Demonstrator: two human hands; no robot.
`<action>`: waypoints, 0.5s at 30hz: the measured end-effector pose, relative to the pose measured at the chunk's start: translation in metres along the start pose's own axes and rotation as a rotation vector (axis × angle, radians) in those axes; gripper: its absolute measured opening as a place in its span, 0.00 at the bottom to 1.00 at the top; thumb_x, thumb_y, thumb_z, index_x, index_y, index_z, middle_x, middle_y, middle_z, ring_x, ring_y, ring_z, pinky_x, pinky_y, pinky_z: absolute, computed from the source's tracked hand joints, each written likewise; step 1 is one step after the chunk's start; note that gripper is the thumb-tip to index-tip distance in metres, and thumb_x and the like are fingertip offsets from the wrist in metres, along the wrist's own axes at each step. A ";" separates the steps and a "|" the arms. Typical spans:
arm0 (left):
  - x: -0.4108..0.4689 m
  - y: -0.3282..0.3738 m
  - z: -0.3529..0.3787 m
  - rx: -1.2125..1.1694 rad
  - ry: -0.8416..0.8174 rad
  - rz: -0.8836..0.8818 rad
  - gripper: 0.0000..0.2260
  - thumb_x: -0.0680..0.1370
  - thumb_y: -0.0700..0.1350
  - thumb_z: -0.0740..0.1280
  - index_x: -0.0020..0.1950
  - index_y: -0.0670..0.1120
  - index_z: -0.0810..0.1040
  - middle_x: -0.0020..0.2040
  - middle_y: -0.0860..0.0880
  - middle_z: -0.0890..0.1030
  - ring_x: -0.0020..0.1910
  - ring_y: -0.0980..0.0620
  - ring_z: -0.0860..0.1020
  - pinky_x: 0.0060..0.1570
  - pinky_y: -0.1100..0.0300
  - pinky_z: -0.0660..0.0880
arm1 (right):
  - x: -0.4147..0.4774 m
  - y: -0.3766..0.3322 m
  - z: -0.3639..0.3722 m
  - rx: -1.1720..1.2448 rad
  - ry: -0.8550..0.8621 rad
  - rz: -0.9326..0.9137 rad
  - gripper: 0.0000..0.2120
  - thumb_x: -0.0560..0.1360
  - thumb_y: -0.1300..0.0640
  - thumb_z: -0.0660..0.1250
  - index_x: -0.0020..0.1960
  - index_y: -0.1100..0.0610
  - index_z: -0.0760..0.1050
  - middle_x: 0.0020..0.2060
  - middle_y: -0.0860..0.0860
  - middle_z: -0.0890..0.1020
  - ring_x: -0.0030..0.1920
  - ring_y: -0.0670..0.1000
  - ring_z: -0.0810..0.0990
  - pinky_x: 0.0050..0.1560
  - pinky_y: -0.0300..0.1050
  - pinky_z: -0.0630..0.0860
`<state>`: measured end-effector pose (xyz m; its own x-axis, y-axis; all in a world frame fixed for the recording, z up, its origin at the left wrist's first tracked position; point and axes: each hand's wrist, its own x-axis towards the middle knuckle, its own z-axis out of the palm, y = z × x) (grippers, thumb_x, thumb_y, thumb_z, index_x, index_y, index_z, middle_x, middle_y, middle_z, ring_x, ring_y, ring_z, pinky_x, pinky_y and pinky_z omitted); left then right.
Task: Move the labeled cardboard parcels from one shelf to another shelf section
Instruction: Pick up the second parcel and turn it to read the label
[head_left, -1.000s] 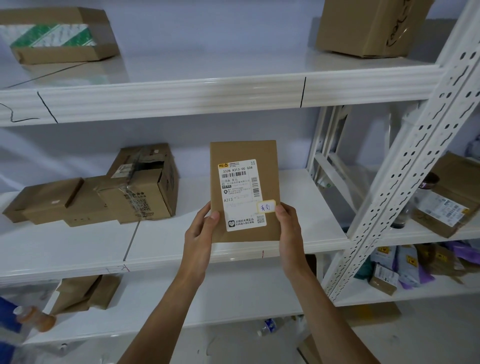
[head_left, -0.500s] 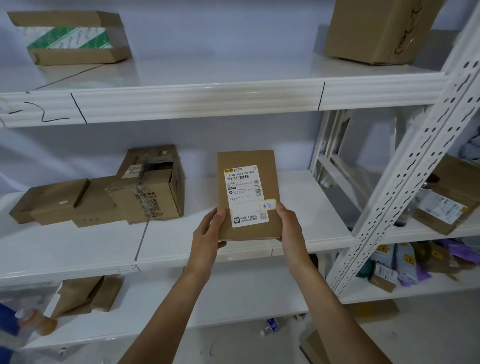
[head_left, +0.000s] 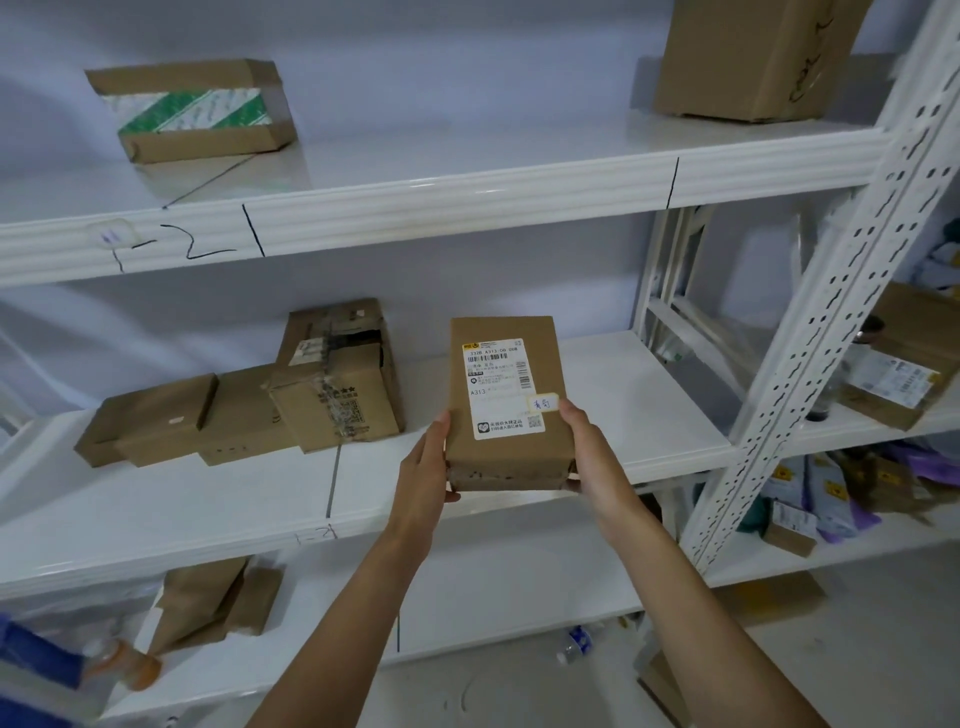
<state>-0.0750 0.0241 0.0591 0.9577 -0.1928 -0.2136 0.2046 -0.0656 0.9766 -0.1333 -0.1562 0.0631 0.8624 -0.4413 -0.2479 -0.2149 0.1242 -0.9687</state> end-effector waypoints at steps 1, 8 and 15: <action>-0.003 -0.001 -0.002 0.001 -0.004 -0.006 0.23 0.81 0.67 0.56 0.64 0.56 0.80 0.55 0.52 0.86 0.56 0.50 0.83 0.48 0.53 0.79 | -0.003 0.001 0.002 0.014 0.011 -0.005 0.30 0.71 0.28 0.59 0.64 0.45 0.79 0.50 0.45 0.89 0.49 0.46 0.88 0.55 0.50 0.82; -0.028 0.007 -0.005 -0.054 0.024 0.015 0.18 0.82 0.68 0.54 0.53 0.63 0.80 0.52 0.54 0.86 0.54 0.50 0.83 0.48 0.53 0.80 | -0.022 -0.012 0.009 0.008 0.031 -0.067 0.28 0.81 0.36 0.57 0.69 0.57 0.74 0.58 0.55 0.85 0.58 0.56 0.85 0.64 0.61 0.80; -0.059 0.024 -0.019 -0.098 0.126 0.082 0.19 0.82 0.66 0.57 0.57 0.59 0.83 0.47 0.56 0.89 0.52 0.50 0.85 0.47 0.53 0.80 | -0.053 -0.027 0.011 0.018 -0.098 -0.202 0.40 0.68 0.29 0.60 0.68 0.56 0.75 0.58 0.53 0.86 0.58 0.51 0.86 0.58 0.51 0.84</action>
<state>-0.1232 0.0523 0.0961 0.9885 -0.0685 -0.1347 0.1377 0.0418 0.9896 -0.1684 -0.1266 0.1021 0.9278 -0.3703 -0.0453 -0.0254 0.0586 -0.9980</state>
